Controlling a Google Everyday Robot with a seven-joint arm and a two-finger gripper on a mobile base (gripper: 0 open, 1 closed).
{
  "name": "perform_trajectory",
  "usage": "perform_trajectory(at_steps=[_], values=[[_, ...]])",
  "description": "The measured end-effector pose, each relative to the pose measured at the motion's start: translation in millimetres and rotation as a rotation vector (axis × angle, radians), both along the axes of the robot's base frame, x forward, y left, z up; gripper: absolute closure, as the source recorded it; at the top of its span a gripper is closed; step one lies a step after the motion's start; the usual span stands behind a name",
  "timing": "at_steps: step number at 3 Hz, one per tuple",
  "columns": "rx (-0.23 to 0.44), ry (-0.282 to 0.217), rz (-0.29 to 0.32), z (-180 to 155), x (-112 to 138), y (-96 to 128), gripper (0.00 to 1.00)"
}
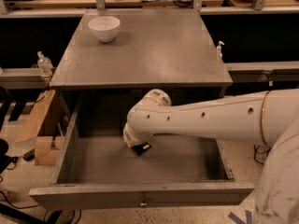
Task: Pick rxbar chocolate from top drawer and place on counter
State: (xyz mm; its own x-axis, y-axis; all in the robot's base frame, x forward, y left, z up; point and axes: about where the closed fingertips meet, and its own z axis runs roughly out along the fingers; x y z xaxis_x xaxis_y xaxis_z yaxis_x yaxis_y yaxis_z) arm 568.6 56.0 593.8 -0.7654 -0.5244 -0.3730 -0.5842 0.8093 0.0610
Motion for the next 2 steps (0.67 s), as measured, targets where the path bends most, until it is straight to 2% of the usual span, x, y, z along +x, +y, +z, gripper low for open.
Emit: perform_trajectory(at_steps=[1,2], values=[[0.0,0.0,0.0,2,0,0,1.0],[0.025,-0.018,0.028,16,2,-3,1.0]])
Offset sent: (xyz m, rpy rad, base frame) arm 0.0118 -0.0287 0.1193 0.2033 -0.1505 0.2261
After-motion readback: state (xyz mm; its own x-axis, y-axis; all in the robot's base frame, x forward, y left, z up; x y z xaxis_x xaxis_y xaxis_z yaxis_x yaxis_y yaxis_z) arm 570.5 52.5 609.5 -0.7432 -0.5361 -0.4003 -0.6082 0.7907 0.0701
